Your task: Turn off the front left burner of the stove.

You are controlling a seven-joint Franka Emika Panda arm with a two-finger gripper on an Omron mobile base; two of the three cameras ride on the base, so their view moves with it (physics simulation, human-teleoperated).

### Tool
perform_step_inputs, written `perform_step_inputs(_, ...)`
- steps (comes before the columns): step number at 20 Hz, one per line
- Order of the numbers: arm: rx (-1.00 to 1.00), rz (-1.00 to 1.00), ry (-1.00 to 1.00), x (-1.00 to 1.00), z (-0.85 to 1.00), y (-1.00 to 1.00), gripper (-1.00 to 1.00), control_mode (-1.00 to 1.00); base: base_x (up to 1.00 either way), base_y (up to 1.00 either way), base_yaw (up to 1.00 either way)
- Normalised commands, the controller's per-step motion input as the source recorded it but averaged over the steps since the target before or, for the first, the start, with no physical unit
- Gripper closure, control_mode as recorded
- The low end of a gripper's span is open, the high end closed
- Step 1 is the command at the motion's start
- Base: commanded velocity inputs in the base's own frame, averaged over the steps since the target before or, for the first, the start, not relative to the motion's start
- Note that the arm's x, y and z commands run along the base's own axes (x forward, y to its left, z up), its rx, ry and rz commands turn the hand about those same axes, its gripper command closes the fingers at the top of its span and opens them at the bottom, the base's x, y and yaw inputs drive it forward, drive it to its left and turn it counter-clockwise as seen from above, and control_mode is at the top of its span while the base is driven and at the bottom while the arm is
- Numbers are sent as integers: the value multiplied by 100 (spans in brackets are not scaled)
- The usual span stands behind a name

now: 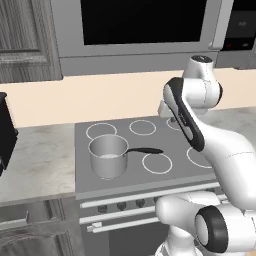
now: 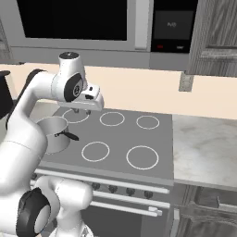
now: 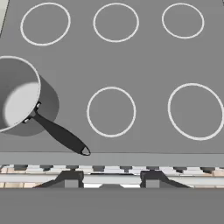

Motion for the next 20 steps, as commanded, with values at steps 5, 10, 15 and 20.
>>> perform_step_inputs(5,-6,4,-2,-37,-2,3,-100,-100,0,0,0)
perform_step_inputs(10,-15,14,-5,-67,-13,22,-100,-100,0,0,0)
perform_step_inputs(15,-20,16,-1,-61,-22,50,-100,-100,0,0,0)
perform_step_inputs(20,-20,19,0,-51,-19,50,-100,-100,0,0,0)
